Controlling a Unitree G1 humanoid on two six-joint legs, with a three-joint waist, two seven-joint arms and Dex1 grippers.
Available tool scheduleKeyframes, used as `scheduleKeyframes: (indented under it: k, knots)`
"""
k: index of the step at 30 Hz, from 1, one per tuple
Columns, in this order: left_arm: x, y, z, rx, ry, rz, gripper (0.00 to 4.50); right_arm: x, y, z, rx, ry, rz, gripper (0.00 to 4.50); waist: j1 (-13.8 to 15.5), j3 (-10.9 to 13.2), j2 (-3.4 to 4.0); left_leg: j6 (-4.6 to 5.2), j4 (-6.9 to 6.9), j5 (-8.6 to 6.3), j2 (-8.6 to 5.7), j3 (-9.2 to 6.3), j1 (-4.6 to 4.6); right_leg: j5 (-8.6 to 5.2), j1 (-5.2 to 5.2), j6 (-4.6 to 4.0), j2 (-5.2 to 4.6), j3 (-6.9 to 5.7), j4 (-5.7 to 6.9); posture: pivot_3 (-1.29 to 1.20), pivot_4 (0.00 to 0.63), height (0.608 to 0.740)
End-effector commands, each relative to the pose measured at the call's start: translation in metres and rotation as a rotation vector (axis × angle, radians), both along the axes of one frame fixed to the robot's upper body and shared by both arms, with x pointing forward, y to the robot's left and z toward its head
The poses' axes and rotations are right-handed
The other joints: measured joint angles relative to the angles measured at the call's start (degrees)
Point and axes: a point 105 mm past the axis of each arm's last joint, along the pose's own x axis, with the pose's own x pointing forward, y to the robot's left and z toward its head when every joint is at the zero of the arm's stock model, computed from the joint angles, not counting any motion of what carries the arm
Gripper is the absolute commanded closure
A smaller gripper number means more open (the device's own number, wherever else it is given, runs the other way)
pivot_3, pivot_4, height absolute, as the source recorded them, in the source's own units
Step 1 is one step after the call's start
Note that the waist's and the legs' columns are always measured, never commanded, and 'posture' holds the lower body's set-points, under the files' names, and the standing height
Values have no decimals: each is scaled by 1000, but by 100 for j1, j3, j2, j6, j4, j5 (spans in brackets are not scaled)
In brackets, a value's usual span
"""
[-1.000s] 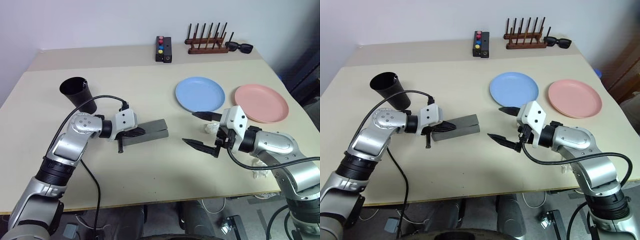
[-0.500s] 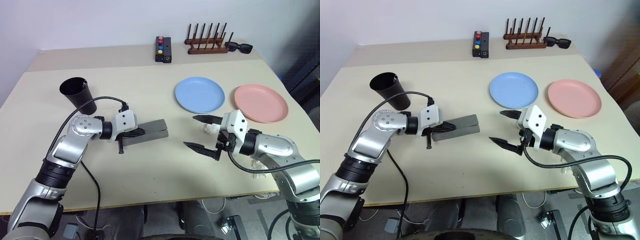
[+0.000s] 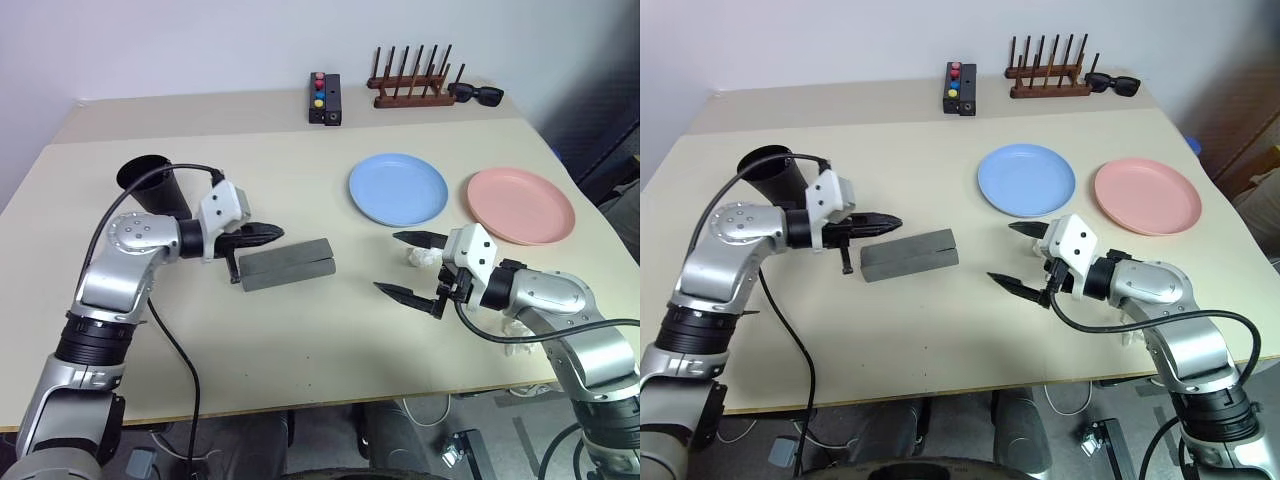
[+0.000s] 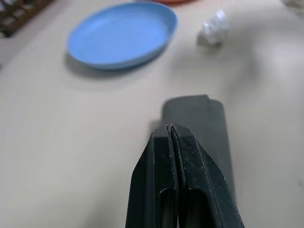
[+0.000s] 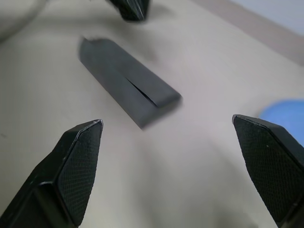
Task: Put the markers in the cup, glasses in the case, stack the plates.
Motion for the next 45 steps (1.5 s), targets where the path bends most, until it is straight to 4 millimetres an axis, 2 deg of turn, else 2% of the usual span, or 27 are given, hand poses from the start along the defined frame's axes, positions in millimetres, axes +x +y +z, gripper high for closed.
scheduleKeyframes:
  k: [1,8,16,23,27,34,37,44,45]
  knots:
    - [-11,6,6,-14,-10,-21,4484,17,-13,4,-20,-58,-97,0,-16,0,1,0,-1,0,0,0,1,0,0,0,0,0,0,0,150,732]
    - [-31,-1,-10,-64,56,-26,4484,55,-30,0,-39,-100,-236,0,-10,2,3,0,-1,0,1,2,-2,-2,-3,-8,-1,1,-1,0,150,732]
    - [-42,-8,-16,-116,88,-3,4484,80,-36,-4,-121,-143,-265,0,-11,2,3,0,-3,0,0,2,-1,0,-3,-5,-1,1,-2,0,150,732]
    - [-38,-12,-17,-142,94,16,4484,104,-13,-6,-205,-207,-205,0,-61,3,4,0,-6,0,1,3,4,0,-3,-7,1,2,0,0,150,732]
    - [-38,-13,-17,-148,93,18,4484,113,-9,-6,-226,-217,-191,0,-38,3,4,-1,-7,0,0,3,1,2,-4,-4,0,2,-2,0,150,732]
    - [-37,-13,-19,-155,94,23,4484,124,4,-24,-319,-217,-151,0,-34,3,4,-1,-8,0,0,3,1,2,-3,-5,0,2,-7,0,150,732]
    - [-37,-13,-19,-159,92,25,4500,127,4,-25,-342,-235,-153,871,-53,3,5,-1,-7,1,0,3,1,3,-4,-5,0,2,-6,0,150,732]
    - [-43,-14,-15,-205,107,8,4500,129,2,-18,-365,-308,-165,4322,-56,3,5,-1,-9,1,0,3,0,3,-4,-5,0,2,-7,0,150,732]
    - [-44,-15,-15,-210,108,2,4500,128,2,-16,-366,-323,-166,4420,-58,3,5,-1,-9,1,0,3,0,3,-4,-5,0,2,-7,0,150,732]
